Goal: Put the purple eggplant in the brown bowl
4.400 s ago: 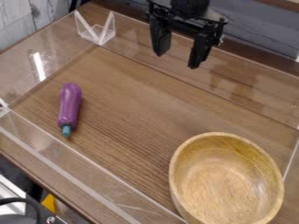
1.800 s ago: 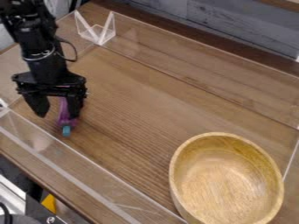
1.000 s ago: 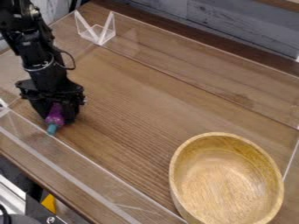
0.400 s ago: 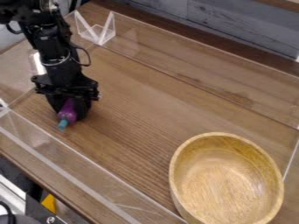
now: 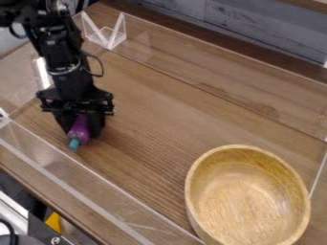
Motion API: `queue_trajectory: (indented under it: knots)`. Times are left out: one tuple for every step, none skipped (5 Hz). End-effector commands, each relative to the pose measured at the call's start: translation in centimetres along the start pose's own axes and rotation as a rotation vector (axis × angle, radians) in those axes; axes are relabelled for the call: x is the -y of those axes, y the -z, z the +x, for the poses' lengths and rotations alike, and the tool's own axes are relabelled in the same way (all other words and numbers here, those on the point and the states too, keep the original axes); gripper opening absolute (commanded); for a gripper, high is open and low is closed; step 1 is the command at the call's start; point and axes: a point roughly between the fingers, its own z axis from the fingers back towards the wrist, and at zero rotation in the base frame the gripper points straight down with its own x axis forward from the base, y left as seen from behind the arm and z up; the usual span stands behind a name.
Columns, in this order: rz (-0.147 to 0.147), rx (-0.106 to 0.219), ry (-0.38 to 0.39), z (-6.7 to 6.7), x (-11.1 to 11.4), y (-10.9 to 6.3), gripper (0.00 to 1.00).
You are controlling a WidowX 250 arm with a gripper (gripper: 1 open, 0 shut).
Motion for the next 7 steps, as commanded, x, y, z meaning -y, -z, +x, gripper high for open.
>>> queue_trajectory:
  knots:
    - [-0.015, 0.064, 0.02, 0.6, 1.3, -4.2, 0.0]
    - [-0.049, 0.081, -0.001, -0.1, 3.3, -6.6, 0.0]
    - [-0.075, 0.077, 0.021, -1.7, 6.7, -7.7, 0.0]
    - [-0.079, 0.053, 0.058, -4.0, 10.8, -6.6, 0.0]
    - [-0.071, 0.045, 0.142, -5.9, 15.3, -5.6, 0.0]
    - [-0.059, 0.043, 0.254, -7.5, 19.4, -4.5, 0.0]
    - [-0.051, 0.049, 0.308, -7.9, 21.0, -4.6, 0.0]
